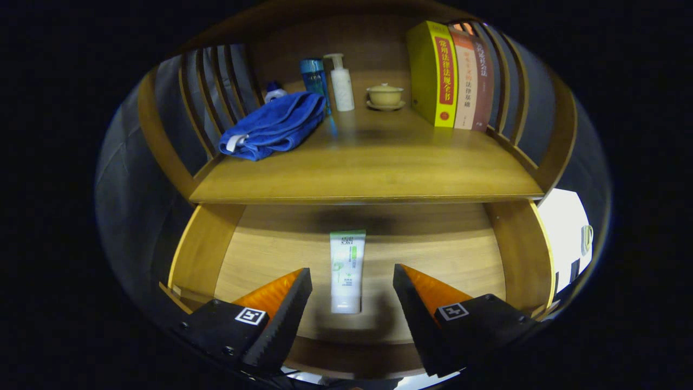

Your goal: Pull open the drawer, take out the items inside it, and place them on the countertop above the cabinet.

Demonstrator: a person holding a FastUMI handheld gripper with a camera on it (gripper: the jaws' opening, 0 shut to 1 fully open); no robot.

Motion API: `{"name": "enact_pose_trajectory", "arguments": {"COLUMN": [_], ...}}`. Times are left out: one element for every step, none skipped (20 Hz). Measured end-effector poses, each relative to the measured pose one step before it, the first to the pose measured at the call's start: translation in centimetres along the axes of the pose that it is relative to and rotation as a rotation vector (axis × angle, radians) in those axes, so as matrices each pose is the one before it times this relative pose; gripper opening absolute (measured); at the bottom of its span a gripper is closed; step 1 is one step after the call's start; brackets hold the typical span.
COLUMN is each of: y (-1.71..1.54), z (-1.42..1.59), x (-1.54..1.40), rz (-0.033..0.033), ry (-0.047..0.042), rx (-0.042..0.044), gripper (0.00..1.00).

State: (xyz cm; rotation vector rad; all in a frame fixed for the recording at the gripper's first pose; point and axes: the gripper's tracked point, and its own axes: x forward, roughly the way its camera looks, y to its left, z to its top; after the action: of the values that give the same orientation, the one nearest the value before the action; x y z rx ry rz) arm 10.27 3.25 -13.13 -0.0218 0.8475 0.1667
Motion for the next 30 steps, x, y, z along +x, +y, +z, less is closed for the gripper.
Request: {"name": "enact_pose_trajectory", "arguments": {"y": [0.277,0.243,0.115,-0.176,-0.031,-0.005,0.121,0.068,-0.029,0.353,0.223,0.11,0.045,-0.003,0.027,0.15,0.265,0.105,0.111,0.042,0.032,0.08,0.11,-0.064,0.026,0.06,0.102,0.175,0.311,0.359], "z": [-0.01,-0.197,0.204,-0.041,0.154,-0.324,-0.079,-0.304,-0.301,-0.142,-0.235,-0.176,-0.115,0.024,0.054,-0.148,-0.118,-0.122,0.243,0.205,0.24,0.201,0.363,0.345,0.742,0.636,0.584,0.749,0.681,0.912], "x": [0.713,0.546,0.555,0.37,0.462,0.507,0.544,0.413,0.277,0.523,0.315,0.448,0.146,0.198,0.201,0.287,0.27,0.194,0.092,0.137,0.15,0.096,0.021,0.016,-0.376,-0.249,-0.321,-0.616,-0.592,-0.929], "rz": [0.00858,0.00766,0.00951,0.00131,-0.00239,-0.0015,-0.00032,-0.0005,-0.00552,0.00239,-0.0007,-0.00018,0.00188,-0.00556,-0.00585,-0.00494,0.00589,0.00241,0.00074,-0.00165,-0.00047,0.00042,0.00111,-0.00485,-0.00481,-0.00104,0.00169,0.00722,0.01272,0.00863], "ry": [0.02791,0.03958,0.01678,0.02551,0.01324,0.02827,0.01681,0.02033,0.02016,0.01357,0.01742,0.01712,0.01737,0.00869,0.01344,0.01802,0.01644,0.01506,0.00398,0.00877,0.00778,0.0127,0.00552,0.0072,-0.00883,-0.00812,-0.00731,-0.01227,-0.00881,-0.01656], "rx": [-0.01648,-0.00676,0.00226,0.00057,0.00428,-0.00171,-0.00336,-0.00881,-0.00824,-0.00655,-0.00233,0.00008,-0.00577,-0.00404,-0.00479,-0.00076,0.00011,0.00125,-0.00049,0.00253,0.00297,0.00494,-0.00175,-0.00431,-0.00379,-0.00524,0.00019,0.00077,0.00248,0.00189], "gripper": [0.99,0.99,0.99,0.99,0.99,0.99,0.99,0.99,0.99,0.99,0.99,0.99,0.99,1.0,0.97,0.94,0.91,0.88,0.85,0.84,0.82,0.81,0.78,0.74,0.7,0.67,0.6,0.58,0.56,0.54]}}
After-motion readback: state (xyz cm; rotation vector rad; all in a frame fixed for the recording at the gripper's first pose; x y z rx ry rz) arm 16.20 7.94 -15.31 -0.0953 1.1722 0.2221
